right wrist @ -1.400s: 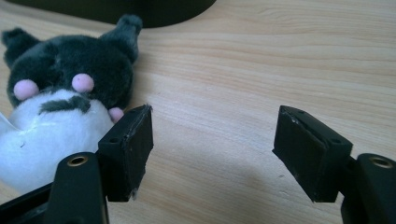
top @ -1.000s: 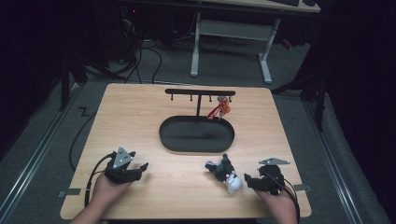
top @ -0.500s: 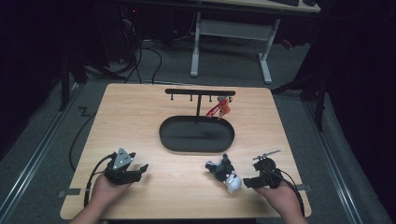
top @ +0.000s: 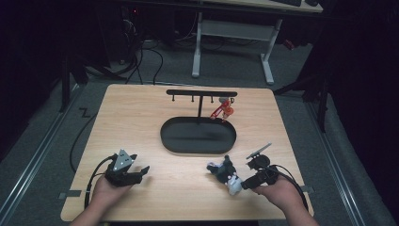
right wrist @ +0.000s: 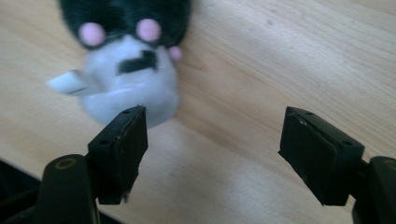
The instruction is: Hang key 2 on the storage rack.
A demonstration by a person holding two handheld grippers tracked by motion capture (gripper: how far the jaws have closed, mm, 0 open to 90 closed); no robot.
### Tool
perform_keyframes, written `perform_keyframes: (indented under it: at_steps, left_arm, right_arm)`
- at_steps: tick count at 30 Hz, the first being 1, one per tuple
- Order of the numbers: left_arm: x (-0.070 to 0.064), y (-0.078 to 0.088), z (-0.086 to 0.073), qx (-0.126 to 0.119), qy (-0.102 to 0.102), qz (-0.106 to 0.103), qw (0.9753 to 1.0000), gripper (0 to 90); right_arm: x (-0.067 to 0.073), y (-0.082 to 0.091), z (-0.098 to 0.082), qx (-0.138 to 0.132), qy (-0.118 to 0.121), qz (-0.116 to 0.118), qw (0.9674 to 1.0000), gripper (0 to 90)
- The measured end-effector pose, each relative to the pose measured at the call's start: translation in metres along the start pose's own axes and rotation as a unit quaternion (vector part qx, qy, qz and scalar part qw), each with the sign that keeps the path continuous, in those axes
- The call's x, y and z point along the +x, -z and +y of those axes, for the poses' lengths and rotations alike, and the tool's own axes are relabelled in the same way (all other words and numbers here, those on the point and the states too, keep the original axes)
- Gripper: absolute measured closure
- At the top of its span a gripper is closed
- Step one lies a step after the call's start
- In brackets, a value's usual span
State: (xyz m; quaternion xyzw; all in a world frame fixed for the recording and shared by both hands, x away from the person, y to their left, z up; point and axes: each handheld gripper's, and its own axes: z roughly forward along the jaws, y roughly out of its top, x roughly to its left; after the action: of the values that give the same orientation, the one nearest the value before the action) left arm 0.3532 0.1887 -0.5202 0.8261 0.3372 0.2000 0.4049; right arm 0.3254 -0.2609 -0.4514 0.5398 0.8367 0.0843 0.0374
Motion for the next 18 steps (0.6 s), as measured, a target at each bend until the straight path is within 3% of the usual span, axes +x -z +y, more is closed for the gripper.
perform_keyframes:
  at_steps: [3,9,18]
  left_arm:
    - [0.000,0.000,0.000,-0.001,0.001,-0.001,1.0000,31.5]
    - [-0.001,-0.001,0.001,0.003,-0.001,-0.008,1.0000,31.5]
    - [-0.001,-0.002,0.001,0.006,-0.007,-0.011,0.9999,31.5]
  right_arm:
    - [0.007,0.007,0.003,0.017,0.002,0.007,0.9998,19.6]
    - [0.018,0.013,0.010,0.027,0.018,0.016,0.9994,14.5]
    - [0.033,-0.011,0.023,0.030,0.037,0.029,0.9984,15.1]
